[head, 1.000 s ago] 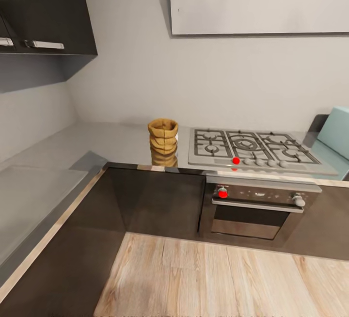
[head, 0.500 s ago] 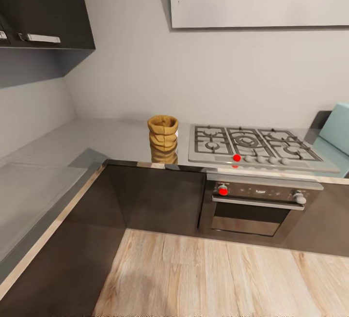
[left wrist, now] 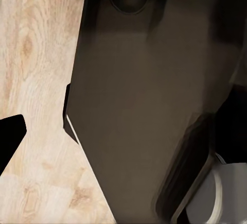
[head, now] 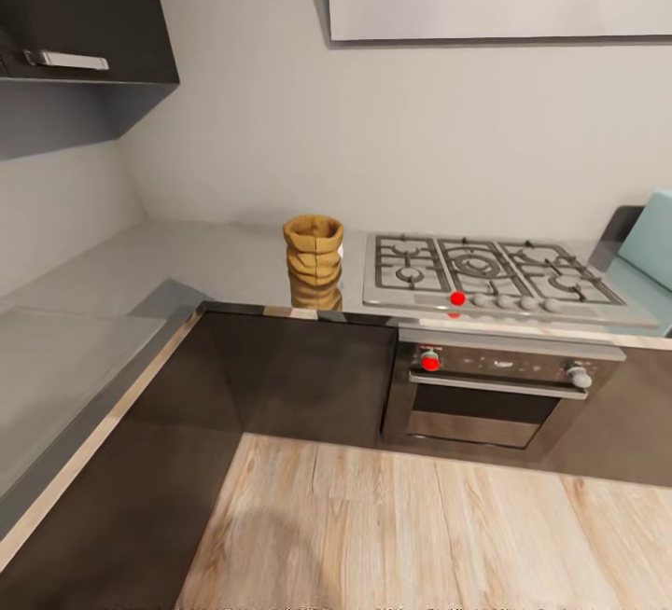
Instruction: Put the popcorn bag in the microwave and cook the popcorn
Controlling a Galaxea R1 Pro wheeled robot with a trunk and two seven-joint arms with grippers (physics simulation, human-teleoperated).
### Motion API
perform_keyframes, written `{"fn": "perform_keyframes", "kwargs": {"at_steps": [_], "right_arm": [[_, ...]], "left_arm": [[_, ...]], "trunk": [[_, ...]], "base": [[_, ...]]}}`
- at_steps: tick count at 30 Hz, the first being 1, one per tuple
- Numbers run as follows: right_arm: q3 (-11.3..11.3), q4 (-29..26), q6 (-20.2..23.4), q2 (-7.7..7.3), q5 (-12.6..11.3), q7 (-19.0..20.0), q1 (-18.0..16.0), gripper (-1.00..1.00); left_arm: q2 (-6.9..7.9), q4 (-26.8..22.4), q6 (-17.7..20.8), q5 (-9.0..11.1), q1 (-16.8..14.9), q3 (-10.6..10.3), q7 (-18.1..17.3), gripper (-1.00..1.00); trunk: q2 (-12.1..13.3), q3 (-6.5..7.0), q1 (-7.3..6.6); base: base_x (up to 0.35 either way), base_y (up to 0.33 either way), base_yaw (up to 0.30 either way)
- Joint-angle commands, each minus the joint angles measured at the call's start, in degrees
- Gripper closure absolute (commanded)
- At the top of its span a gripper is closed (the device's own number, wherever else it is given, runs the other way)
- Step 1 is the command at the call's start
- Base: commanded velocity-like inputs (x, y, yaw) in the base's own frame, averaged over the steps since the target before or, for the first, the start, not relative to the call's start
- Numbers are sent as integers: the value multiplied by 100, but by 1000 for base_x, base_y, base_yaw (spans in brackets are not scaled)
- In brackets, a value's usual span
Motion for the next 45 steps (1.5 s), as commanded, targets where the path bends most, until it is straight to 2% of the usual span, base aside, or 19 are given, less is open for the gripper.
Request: {"fn": "perform_keyframes", "kwargs": {"at_steps": [1,25,45], "right_arm": [[-50,17,-33,-3,50,-5,-6,-100],[-42,17,-53,-5,79,-30,-5,-100],[-50,17,-56,7,88,-38,-5,-100]], "left_arm": [[-1,-4,-12,23,1,3,6,-100],[-1,-4,-8,25,1,-2,6,-100],[8,-4,-8,31,1,-7,6,-100]], "trunk": [[-3,-10,0],[-3,-17,0],[-3,-17,0]], "base": [[0,0,0],[2,0,0],[100,0,0]]}}
